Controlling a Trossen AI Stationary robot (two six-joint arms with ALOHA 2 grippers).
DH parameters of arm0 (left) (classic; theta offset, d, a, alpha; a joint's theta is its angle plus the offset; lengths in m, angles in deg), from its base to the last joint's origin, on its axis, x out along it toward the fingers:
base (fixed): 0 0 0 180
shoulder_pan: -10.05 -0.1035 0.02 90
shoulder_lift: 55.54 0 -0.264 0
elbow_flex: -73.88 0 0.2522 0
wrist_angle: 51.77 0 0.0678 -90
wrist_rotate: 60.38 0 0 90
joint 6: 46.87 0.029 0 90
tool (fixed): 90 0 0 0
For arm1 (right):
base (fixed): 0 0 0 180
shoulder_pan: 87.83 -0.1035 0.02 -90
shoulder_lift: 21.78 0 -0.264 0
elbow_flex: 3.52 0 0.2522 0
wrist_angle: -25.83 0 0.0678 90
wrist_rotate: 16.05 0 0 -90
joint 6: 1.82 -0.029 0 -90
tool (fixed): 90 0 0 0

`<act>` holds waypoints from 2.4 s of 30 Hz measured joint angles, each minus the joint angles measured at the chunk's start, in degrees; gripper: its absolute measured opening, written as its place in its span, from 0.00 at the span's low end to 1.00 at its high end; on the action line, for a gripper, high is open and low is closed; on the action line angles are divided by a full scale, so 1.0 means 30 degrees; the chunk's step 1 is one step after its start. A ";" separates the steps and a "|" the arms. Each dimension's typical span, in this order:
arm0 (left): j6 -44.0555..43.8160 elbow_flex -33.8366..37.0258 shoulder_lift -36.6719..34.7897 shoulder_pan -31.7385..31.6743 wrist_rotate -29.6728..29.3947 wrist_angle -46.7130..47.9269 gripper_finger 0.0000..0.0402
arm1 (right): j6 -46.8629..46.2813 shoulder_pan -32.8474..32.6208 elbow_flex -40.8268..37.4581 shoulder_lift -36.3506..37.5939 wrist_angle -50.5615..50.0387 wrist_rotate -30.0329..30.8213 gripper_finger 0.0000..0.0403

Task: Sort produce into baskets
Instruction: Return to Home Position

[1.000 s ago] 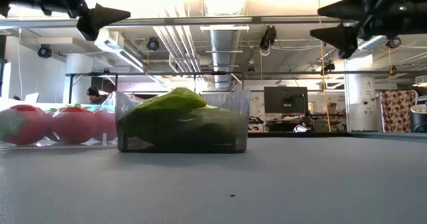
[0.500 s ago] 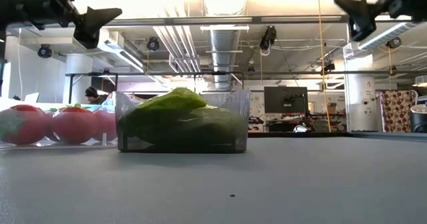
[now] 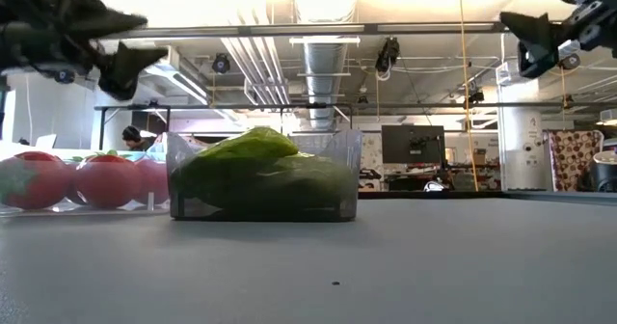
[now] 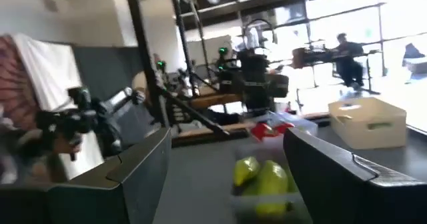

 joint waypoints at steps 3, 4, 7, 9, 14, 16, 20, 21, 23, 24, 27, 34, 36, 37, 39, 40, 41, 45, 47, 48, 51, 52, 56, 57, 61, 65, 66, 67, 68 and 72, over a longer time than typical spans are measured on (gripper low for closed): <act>-0.0036 -0.0024 -0.1107 -0.0025 -0.0030 0.2184 0.58 | 0.0319 0.0029 -0.0403 0.0036 0.0024 0.1752 0.70; 0.0065 -0.0055 -0.1487 -0.0021 -0.0029 0.2670 0.58 | 0.0578 0.0029 -0.0527 0.0070 -0.0055 0.2337 0.70; 0.0228 -0.0041 -0.2900 -0.0059 -0.0470 0.4294 0.58 | 0.0820 0.0024 -0.0533 0.0007 -0.0502 0.3403 0.70; 0.0207 0.0038 -0.3776 -0.0065 -0.0515 0.5409 0.58 | 0.0823 0.0024 -0.0533 -0.0134 -0.0610 0.3486 0.70; 0.1419 0.0016 -0.4744 -0.0057 0.0839 0.6100 0.58 | 0.0864 0.0024 -0.0533 -0.0619 -0.0811 0.3430 0.70; 0.1432 0.0030 -0.4643 -0.0057 0.0882 0.6079 0.58 | 0.0864 0.0024 -0.0533 -0.0744 -0.0860 0.3473 0.70; 0.1468 0.0038 -0.4542 -0.0057 0.1088 0.6116 0.58 | 0.0867 0.0024 -0.0540 -0.0874 -0.0943 0.3537 0.70; 0.1468 0.0038 -0.4487 -0.0057 0.1088 0.6117 0.58 | 0.0871 0.0024 -0.0540 -0.0877 -0.0953 0.3532 0.70; 0.1468 0.0038 -0.4348 -0.0057 0.1095 0.6128 0.58 | 0.0869 0.0024 -0.0540 -0.0910 -0.0959 0.3541 0.70; 0.1468 0.0038 -0.4263 -0.0057 0.1088 0.6120 0.58 | 0.0871 0.0024 -0.0540 -0.0944 -0.0951 0.3537 0.70; 0.1461 0.0038 -0.3726 -0.0072 0.1083 0.6128 0.58 | 0.0871 0.0024 -0.0548 -0.0970 -0.0994 0.3539 0.70; 0.1519 -0.0025 -0.2346 -0.0072 0.1066 0.6225 0.58 | 0.0866 0.0024 -0.0549 -0.0972 -0.0978 0.3539 0.70; 0.1519 -0.0128 -0.2066 -0.0072 0.1024 0.6355 0.58 | 0.0867 0.0024 -0.0555 -0.0965 -0.0979 0.3539 0.70; 0.1519 -0.0178 -0.1958 -0.0072 0.0993 0.6362 0.58 | 0.0868 0.0024 -0.0555 -0.0972 -0.0978 0.3539 0.70; 0.1519 -0.0353 -0.1716 -0.0072 0.0993 0.6324 0.58 | 0.0870 0.0024 -0.0555 -0.0972 -0.0978 0.3539 0.70; 0.1519 -0.0410 -0.1616 -0.0072 0.0993 0.6306 0.58 | 0.0866 0.0024 -0.0555 -0.0972 -0.0978 0.3539 0.70; 0.1519 -0.0457 -0.1516 -0.0072 0.0997 0.6277 0.58 | 0.0866 0.0024 -0.0559 -0.0972 -0.0978 0.3539 0.70; 0.1519 -0.0509 -0.1286 -0.0072 0.1000 0.6235 0.58 | 0.0869 0.0024 -0.0562 -0.0972 -0.0978 0.3539 0.70; 0.1519 -0.0549 -0.1188 -0.0072 0.1000 0.6237 0.58 | 0.0864 0.0024 -0.0548 -0.0972 -0.0978 0.3539 0.70; 0.1519 -0.0596 -0.1123 -0.0072 0.1000 0.6206 0.58 | 0.0867 0.0024 -0.0541 -0.0972 -0.0978 0.3539 0.70; 0.1519 -0.0664 -0.1024 -0.0072 0.1000 0.6135 0.58 | 0.0864 0.0024 -0.0526 -0.0972 -0.0978 0.3539 0.70; 0.1519 -0.0681 -0.0984 -0.0072 0.1000 0.6142 0.58 | 0.0866 0.0024 -0.0518 -0.0970 -0.0978 0.3539 0.70; 0.1519 -0.0698 -0.0883 -0.0072 0.1007 0.6106 0.58 | 0.0865 0.0024 -0.0475 -0.0972 -0.0978 0.3539 0.70; 0.1519 -0.0698 -0.0877 -0.0072 0.1004 0.6106 0.58 | 0.0871 0.0024 -0.0467 -0.0972 -0.0978 0.3539 0.70; 0.1519 -0.0698 -0.0891 -0.0072 0.1008 0.6091 0.58 | 0.0865 0.0024 -0.0462 -0.0972 -0.0978 0.3539 0.70; 0.1519 -0.0698 -0.0884 -0.0072 0.1008 0.6067 0.58 | 0.0864 0.0024 -0.0438 -0.0972 -0.0978 0.3539 0.70; 0.1519 -0.0698 -0.0884 -0.0072 0.1008 0.6054 0.58 | 0.0864 0.0024 -0.0436 -0.0972 -0.0978 0.3539 0.70; 0.1519 -0.0698 -0.0884 -0.0072 0.1008 0.6047 0.58 | 0.0864 0.0024 -0.0431 -0.0972 -0.0978 0.3539 0.70; 0.1519 -0.0698 -0.0884 -0.0072 0.1008 0.6047 0.58 | 0.0864 0.0024 -0.0431 -0.0972 -0.0978 0.3539 0.70; 0.1519 -0.0698 -0.0884 -0.0072 0.1008 0.6048 0.58 | 0.0864 0.0024 -0.0410 -0.0972 -0.0978 0.3539 0.70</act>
